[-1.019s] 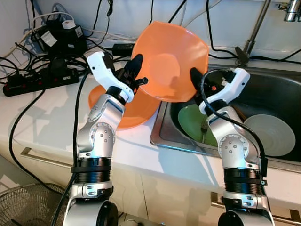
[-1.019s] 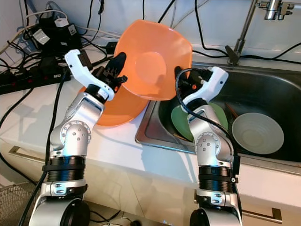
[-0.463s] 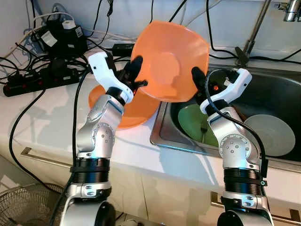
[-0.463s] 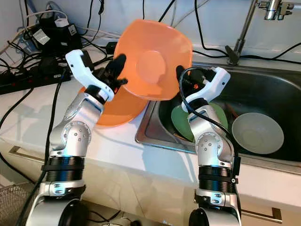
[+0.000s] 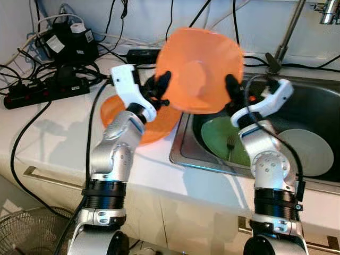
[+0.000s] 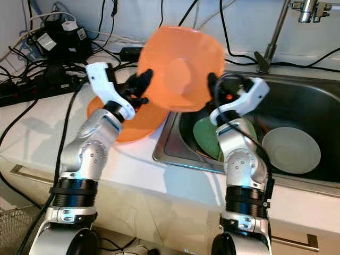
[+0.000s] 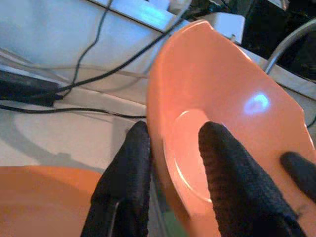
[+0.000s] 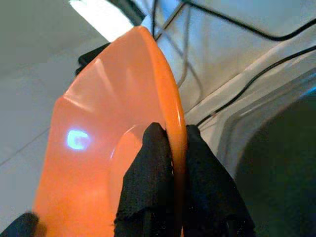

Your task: Kitchen organization

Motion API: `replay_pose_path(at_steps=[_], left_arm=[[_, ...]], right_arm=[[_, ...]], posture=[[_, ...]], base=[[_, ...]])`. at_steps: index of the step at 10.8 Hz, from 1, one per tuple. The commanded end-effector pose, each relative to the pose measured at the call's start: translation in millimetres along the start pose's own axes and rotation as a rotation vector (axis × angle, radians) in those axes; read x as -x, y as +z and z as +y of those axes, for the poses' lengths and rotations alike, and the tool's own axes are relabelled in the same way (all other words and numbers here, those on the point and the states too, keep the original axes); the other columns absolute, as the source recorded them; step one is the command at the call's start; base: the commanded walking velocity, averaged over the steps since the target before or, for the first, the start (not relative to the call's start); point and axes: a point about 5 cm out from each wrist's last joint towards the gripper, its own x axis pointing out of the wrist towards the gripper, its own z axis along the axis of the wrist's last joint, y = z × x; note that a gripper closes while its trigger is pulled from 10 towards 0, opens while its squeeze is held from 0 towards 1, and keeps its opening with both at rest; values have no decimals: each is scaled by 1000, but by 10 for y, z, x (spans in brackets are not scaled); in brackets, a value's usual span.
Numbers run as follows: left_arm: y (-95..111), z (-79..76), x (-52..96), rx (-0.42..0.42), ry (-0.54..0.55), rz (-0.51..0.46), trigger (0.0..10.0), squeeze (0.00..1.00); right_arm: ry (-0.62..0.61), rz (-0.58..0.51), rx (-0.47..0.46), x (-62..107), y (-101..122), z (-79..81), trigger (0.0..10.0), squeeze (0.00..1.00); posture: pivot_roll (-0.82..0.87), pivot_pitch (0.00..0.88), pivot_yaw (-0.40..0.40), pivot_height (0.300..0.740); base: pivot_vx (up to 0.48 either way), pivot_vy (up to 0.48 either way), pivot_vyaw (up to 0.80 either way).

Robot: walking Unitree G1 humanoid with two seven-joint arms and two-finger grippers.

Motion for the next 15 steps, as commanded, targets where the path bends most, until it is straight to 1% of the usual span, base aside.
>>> replay_pose_path(at_steps=[1, 3, 5, 7, 8, 9, 10, 11, 12, 13, 14, 15], left_arm=[[3, -58, 6, -17, -43, 10, 10000, 0], [4, -59, 13, -12, -36, 6, 10000, 0], [8, -40, 38, -17, -38, 15, 10000, 0], [-123, -117, 93, -101, -127, 119, 10000, 0], [-310, -189, 166, -154, -200, 234, 10000, 0], [-412, -206, 200, -181, -221, 298, 10000, 0], [-456, -216, 215, -195, -230, 323, 10000, 0], [-521, -219, 233, -233, -237, 366, 10000, 0], [-548, -230, 255, -251, -253, 388, 10000, 0], [-552, -246, 267, -252, -263, 394, 10000, 0], [-572, -259, 284, -264, -275, 412, 10000, 0], [-594, -269, 298, -280, -290, 429, 10000, 0]], right_arm=[[6, -23, -17, -48, 48, 48, 0, 0], [-40, -58, -16, -51, 122, -26, 0, 0], [-125, -143, -20, -48, 289, -168, 0, 0], [-172, -194, -9, -45, 390, -255, 0, 0], [-249, -257, 30, -34, 507, -364, 0, 0], [-273, -265, 156, -35, 560, -398, 10000, 0], [-284, -263, 198, -42, 567, -414, 10000, 0], [-303, -238, 291, -50, 545, -473, 10000, 0], [-323, -206, 453, -67, 526, -521, 10000, 0], [-314, -190, 563, -82, 518, -532, 10000, 0], [-300, -168, 700, -109, 499, -538, 10000, 0], [-283, -154, 807, -137, 487, -531, 10000, 0]], posture=[[40, 0, 97, 740], [43, 0, 94, 740], [46, 0, 91, 740], [54, 0, 87, 740], [56, 0, 87, 740], [52, 0, 89, 740], [52, 0, 88, 740], [54, 0, 87, 740], [57, 0, 86, 740], [60, 0, 86, 740], [63, 0, 83, 740], [64, 0, 83, 740]], base=[[0, 0, 0], [0, 0, 0], [0, 0, 0], [0, 0, 0], [0, 0, 0], [0, 0, 0], [0, 0, 0], [0, 0, 0], [0, 0, 0], [0, 0, 0], [0, 0, 0], [0, 0, 0]])
